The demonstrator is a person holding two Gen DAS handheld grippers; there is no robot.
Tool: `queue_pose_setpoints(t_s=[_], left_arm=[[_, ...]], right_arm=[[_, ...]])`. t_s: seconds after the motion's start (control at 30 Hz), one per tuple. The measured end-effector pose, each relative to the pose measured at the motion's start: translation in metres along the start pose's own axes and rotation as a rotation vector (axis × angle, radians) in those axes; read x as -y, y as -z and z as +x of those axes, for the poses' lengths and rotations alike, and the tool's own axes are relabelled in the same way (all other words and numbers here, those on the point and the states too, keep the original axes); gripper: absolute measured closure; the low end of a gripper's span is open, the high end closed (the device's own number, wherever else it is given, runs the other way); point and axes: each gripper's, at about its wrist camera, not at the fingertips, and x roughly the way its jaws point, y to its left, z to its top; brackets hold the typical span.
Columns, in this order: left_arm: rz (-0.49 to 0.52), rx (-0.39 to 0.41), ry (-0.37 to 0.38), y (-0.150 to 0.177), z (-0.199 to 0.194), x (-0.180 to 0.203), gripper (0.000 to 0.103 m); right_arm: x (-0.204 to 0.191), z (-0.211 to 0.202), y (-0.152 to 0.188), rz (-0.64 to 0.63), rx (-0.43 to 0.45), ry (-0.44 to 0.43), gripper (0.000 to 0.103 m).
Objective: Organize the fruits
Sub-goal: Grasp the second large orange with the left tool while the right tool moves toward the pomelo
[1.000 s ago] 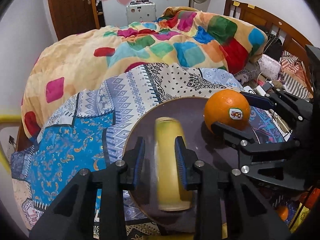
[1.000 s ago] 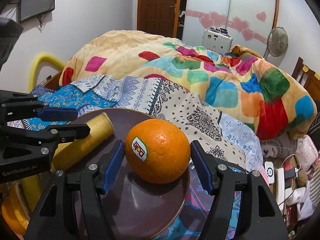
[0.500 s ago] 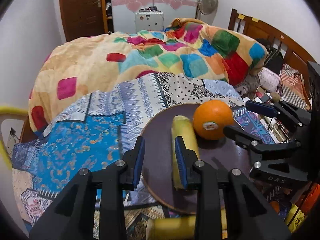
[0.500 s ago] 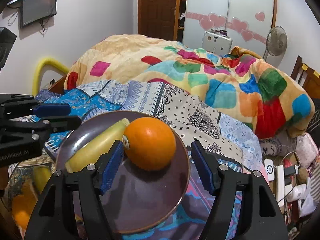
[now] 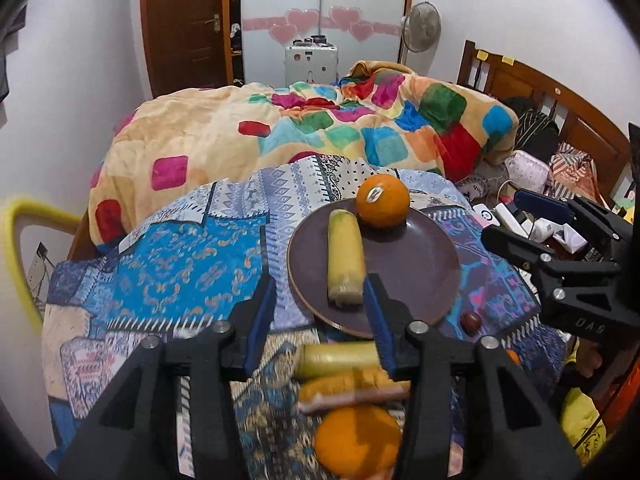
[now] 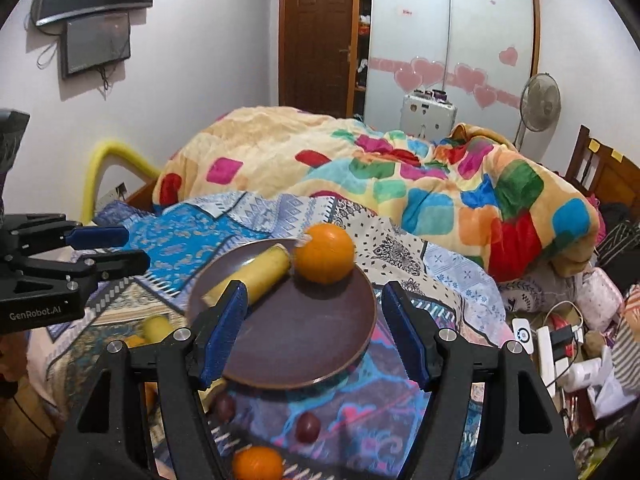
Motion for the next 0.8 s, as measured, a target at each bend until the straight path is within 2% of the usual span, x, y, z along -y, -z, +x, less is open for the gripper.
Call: queue_pose_setpoints(t_s=[0.07, 0.13, 0.23, 0.37, 0.5, 0.8], left_arm=[[-0.008, 0.007, -0.002, 0.008, -0.011, 0.001, 0.05], [-0.011, 0.016, -0.008, 0.016, -0.02, 0.002, 0.041], [-0.015, 0.013, -0.018, 0.031, -0.03, 0.006, 0.033], [-0.003, -0.01, -0.018, 0.053, -0.032, 0.013, 0.03], [-0.014, -0.041, -0.004, 0.074, -0.027, 0.017, 0.024], [-0.028, -0.135, 0.009, 0.102, 0.008, 0.017, 0.023]], right_arm=[[-0.002, -0.012, 0.004, 0.002, 0.016, 0.001, 0.036], [-0.005, -0.022, 0.008, 0.003, 0.03, -0.001, 0.036], [-0.006, -0.036, 0.016, 0.013, 0.049, -0.011, 0.034], [-0.01, -0.047, 0.028, 0.009, 0.065, -0.002, 0.032], [-0.013, -0.051, 0.043, 0.008, 0.059, -0.001, 0.031], [-0.021, -0.039, 0.07, -0.004, 0.023, -0.009, 0.03]])
